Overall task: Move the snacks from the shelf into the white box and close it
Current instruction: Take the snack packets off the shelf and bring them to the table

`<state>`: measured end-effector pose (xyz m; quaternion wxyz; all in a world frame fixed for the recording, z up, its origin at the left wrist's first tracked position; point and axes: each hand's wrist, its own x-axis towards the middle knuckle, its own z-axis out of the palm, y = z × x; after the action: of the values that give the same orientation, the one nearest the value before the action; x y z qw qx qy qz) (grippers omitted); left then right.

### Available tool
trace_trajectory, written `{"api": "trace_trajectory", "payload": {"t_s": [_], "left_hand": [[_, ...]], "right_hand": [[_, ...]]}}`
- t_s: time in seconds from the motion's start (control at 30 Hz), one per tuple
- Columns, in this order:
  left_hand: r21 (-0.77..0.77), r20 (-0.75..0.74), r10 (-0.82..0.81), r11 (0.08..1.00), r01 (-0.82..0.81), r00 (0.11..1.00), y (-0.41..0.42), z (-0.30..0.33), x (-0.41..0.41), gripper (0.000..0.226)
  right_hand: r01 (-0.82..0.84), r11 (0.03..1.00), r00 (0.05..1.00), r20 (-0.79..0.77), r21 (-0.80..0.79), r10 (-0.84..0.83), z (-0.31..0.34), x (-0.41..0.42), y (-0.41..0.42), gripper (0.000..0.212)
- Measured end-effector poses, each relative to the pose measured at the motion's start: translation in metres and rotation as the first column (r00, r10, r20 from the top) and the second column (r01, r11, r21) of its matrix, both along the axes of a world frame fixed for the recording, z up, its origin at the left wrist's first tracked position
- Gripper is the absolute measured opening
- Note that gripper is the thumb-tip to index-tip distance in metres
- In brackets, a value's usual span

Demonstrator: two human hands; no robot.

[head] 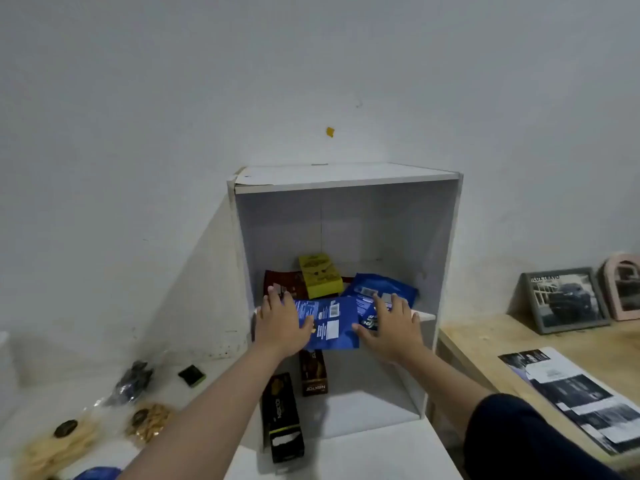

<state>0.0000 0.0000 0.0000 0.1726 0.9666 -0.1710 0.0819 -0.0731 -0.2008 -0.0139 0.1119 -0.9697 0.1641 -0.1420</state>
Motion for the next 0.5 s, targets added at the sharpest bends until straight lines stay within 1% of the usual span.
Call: {"api": "trace_trajectory", "payload": {"t_s": [0.1,0.2,0.27,0.33,0.37,0.43,0.5], "left_hand": [[0.055,-0.056,0.066,0.996,-0.063,0.996,-0.008,-0.006,0.029,0.082],[0.111,-0.110,0.101,0.990,-0.088,0.989,-0.018,-0.007,0.049,0.086],[0.142,-0.196,0.138,0.984,-0.112,0.971,-0.027,-0.009,0.057,0.093],[0.138,-0.318,0.187,0.979,-0.150,0.929,-0.035,-0.012,0.062,0.101],[0.128,-0.347,0.209,0.976,-0.175,0.914,-0.040,-0.012,0.062,0.103],[0.108,-0.321,0.232,0.972,-0.208,0.918,-0.048,-0.009,0.063,0.102],[0.102,-0.269,0.218,0.975,-0.197,0.938,-0.052,-0.005,0.064,0.094]], "right_hand": [[0.050,0.997,0.991,-0.130,0.066,-0.041,-0.003,0.019,-0.006,0.096],[0.066,0.991,0.981,-0.187,0.116,-0.044,-0.006,0.035,-0.013,0.097],[0.059,0.989,0.974,-0.225,0.134,-0.027,-0.009,0.043,-0.017,0.097],[0.028,0.994,0.966,-0.258,0.109,0.001,-0.012,0.048,-0.021,0.096],[0.014,0.994,0.964,-0.266,0.104,0.014,-0.012,0.050,-0.022,0.094],[-0.001,0.993,0.959,-0.280,0.118,0.034,-0.011,0.053,-0.022,0.090],[-0.011,0.991,0.948,-0.313,0.136,0.054,-0.006,0.057,-0.022,0.087]]}}
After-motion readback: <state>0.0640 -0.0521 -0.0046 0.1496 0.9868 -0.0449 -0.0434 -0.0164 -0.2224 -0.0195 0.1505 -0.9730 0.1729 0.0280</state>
